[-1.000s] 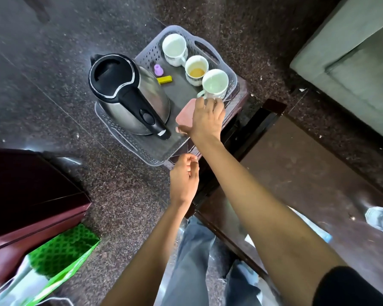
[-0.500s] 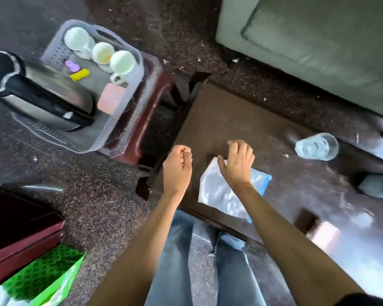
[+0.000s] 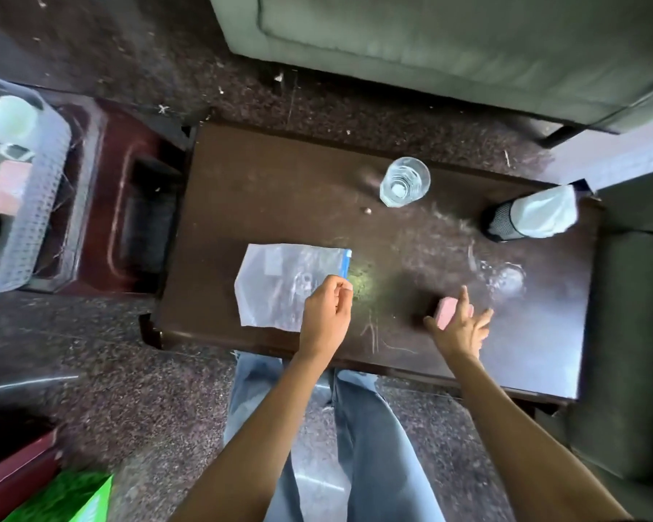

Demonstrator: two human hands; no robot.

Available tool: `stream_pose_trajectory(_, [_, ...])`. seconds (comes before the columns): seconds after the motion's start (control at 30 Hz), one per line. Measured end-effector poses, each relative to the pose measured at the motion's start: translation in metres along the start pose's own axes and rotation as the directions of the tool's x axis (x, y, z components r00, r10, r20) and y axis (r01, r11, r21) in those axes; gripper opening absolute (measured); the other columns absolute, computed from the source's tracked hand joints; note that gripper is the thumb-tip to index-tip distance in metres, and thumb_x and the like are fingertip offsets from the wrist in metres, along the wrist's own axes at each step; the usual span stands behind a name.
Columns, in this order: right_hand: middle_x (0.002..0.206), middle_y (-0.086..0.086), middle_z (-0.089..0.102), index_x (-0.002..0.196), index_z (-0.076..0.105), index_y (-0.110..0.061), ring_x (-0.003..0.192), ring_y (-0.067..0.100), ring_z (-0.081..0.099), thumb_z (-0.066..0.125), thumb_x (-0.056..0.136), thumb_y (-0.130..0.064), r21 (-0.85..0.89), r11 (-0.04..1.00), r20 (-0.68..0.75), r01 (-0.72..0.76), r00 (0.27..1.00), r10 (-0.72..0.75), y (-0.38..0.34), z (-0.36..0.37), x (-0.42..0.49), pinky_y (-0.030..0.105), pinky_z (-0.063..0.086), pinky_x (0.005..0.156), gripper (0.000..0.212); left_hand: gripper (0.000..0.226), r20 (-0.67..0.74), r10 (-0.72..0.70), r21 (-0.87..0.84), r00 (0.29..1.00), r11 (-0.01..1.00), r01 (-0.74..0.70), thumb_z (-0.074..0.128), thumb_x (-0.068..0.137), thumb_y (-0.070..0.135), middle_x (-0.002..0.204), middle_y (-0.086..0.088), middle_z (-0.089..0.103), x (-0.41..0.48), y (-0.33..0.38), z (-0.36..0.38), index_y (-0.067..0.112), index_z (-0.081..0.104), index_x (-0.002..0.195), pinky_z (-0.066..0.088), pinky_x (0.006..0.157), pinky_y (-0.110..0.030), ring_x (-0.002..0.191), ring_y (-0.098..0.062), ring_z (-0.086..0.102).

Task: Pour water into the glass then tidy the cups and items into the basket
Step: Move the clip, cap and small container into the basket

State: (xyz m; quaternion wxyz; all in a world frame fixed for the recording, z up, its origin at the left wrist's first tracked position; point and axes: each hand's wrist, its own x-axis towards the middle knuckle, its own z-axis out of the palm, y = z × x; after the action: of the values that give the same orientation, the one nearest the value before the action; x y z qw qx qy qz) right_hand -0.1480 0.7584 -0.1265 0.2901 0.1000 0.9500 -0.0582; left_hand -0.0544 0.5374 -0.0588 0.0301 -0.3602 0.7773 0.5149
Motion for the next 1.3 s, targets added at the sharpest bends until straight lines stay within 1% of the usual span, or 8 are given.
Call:
stream_pose_trajectory(0.2, [0.132, 0.025, 0.037, 0.15, 0.019, -0.022, 0.115, 0.046, 0.042, 0.077, 0.078, -0.015, 0.132, 0.976, 0.046, 0.174, 0.982, -0.182, 0.0, 0.003, -0.001, 0.053, 0.038, 0.099, 0.092, 0.012, -0.018, -0.011, 0.067, 1.0, 0.998, 0.012, 0.049, 0.095, 0.019, 0.086, -0.002, 0.07, -0.006, -0.011, -0.006, 0.012, 0.059, 0.092, 0.051, 0.07, -0.028, 0.075, -0.015, 0.065])
stream_pose_trajectory(0.4, [0.132, 0.018, 0.04, 0.142, 0.03, -0.002, 0.12, 0.036, 0.044, 0.08, 0.073, -0.018, 0.283, 0.869, -0.067, 0.405, 0.912, -0.404, -0.087, -0.015, -0.035, 0.046, 0.041, 0.098, 0.087, 0.013, -0.109, -0.108, 0.026, 0.988, 0.993, 0.111, 0.049, 0.095, 0.019, 0.087, 0.001, 0.069, 0.001, -0.033, -0.049, 0.012, 0.06, 0.095, 0.05, 0.072, -0.025, 0.076, -0.013, 0.063])
stream_pose_trajectory(0.53, [0.135, 0.009, 0.045, 0.142, 0.035, -0.009, 0.123, 0.027, 0.035, 0.076, 0.074, -0.009, 0.282, 0.734, -0.127, 0.617, 0.783, -0.609, -0.173, -0.022, -0.062, 0.034, 0.03, 0.106, 0.079, 0.015, -0.203, -0.138, 0.004, 0.969, 0.99, 0.141, 0.048, 0.095, 0.017, 0.091, 0.004, 0.068, 0.011, -0.048, -0.095, 0.011, 0.062, 0.1, 0.042, 0.068, -0.013, 0.076, -0.009, 0.059])
stream_pose_trajectory(0.67, [0.133, 0.011, 0.044, 0.147, 0.029, -0.009, 0.122, 0.024, 0.037, 0.075, 0.074, -0.005, 0.289, 0.582, -0.105, 0.76, 0.63, -0.769, -0.275, -0.019, -0.093, 0.034, 0.03, 0.108, 0.086, 0.015, -0.323, -0.227, -0.126, 0.919, 0.972, 0.196, 0.047, 0.095, 0.016, 0.088, -0.001, 0.07, 0.02, -0.073, -0.155, 0.013, 0.061, 0.1, 0.051, 0.075, -0.025, 0.08, -0.015, 0.066])
stream_pose_trajectory(0.87, [0.138, 0.017, 0.031, 0.141, 0.04, -0.003, 0.122, 0.013, 0.036, 0.075, 0.073, -0.002, 0.214, 0.239, 0.067, 0.947, 0.23, -0.971, -0.432, -0.022, -0.154, 0.012, 0.023, 0.11, 0.076, 0.011, -0.477, -0.33, -0.275, 0.815, 0.936, 0.218, 0.046, 0.095, 0.018, 0.087, 0.003, 0.068, 0.032, -0.114, -0.247, 0.02, 0.057, 0.096, 0.054, 0.083, -0.034, 0.08, -0.014, 0.069])
stream_pose_trajectory(1.0, [0.133, 0.02, 0.039, 0.141, 0.043, -0.011, 0.121, 0.039, 0.045, 0.073, 0.067, -0.001, 0.006, -0.039, 0.261, 0.999, -0.039, -0.965, -0.546, -0.004, -0.199, 0.046, 0.036, 0.109, 0.081, 0.014, -0.526, -0.361, -0.295, 0.771, 0.927, 0.232, 0.045, 0.096, 0.018, 0.09, -0.003, 0.071, 0.042, -0.147, -0.294, 0.016, 0.058, 0.098, 0.055, 0.083, -0.038, 0.082, -0.016, 0.069])
stream_pose_trajectory(1.07, [0.135, 0.018, 0.039, 0.141, 0.042, -0.013, 0.12, 0.039, 0.047, 0.071, 0.068, 0.0, -0.093, -0.141, 0.358, 0.986, -0.099, -0.929, -0.591, 0.01, -0.218, 0.046, 0.038, 0.107, 0.08, 0.014, -0.517, -0.386, -0.325, 0.764, 0.914, 0.241, 0.045, 0.097, 0.018, 0.091, -0.004, 0.071, 0.046, -0.155, -0.309, 0.015, 0.059, 0.099, 0.056, 0.082, -0.036, 0.082, -0.015, 0.069])
stream_pose_trajectory(1.3, [0.134, 0.019, 0.037, 0.139, 0.044, -0.012, 0.116, 0.042, 0.051, 0.063, 0.079, 0.003, -0.23, -0.306, 0.59, 0.924, -0.118, -0.799, -0.681, 0.052, -0.243, 0.05, 0.042, 0.1, 0.065, 0.018, -0.488, -0.381, -0.346, 0.785, 0.91, 0.227, 0.046, 0.098, 0.019, 0.096, -0.003, 0.07, 0.051, -0.162, -0.342, 0.009, 0.059, 0.104, 0.054, 0.077, -0.023, 0.085, -0.013, 0.069])
